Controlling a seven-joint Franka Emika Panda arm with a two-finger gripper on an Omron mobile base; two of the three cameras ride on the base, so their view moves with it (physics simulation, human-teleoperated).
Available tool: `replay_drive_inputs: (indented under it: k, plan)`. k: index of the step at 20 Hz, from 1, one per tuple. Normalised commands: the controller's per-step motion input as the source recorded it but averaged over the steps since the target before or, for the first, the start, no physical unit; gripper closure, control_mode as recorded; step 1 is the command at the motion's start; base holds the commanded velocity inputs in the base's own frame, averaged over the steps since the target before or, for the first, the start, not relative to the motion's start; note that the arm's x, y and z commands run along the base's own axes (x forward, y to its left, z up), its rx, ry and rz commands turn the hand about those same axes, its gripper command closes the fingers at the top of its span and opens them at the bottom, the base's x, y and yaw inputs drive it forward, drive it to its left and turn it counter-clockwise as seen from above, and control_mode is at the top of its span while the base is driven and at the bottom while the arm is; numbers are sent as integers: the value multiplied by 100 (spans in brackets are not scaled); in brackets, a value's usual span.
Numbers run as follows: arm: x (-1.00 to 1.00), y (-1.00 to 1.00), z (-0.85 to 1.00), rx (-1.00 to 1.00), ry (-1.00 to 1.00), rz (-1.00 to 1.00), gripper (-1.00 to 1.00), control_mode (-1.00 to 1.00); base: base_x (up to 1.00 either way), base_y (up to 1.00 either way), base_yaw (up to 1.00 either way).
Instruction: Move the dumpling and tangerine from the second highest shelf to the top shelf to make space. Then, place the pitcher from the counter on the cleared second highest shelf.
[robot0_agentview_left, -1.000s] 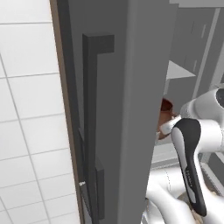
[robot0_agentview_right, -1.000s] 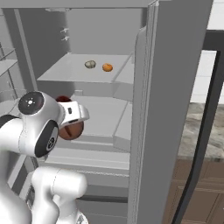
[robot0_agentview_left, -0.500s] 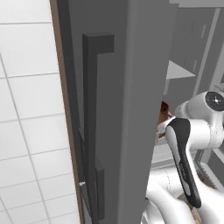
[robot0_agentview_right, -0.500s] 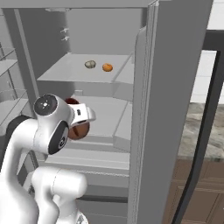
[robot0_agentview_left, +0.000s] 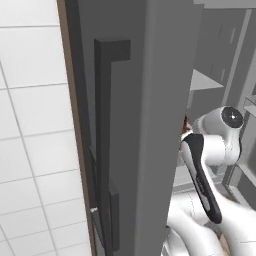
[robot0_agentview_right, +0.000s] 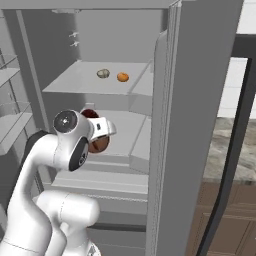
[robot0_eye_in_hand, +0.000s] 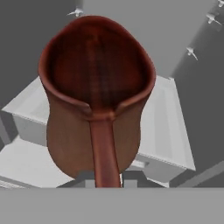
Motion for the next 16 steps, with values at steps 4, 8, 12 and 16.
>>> replay_drive_inputs:
  k: [4, 8, 12, 16]
  plan:
    - [63, 0, -3, 1, 0, -3, 100, -100, 0, 0, 0]
    - [57, 0, -2, 6, 0, -8, 100, -100, 0, 0, 0]
    - [53, 0, -3, 9, 0, -8, 100, -100, 0, 0, 0]
    - [53, 0, -5, 8, 0, -7, 100, -100, 0, 0, 0]
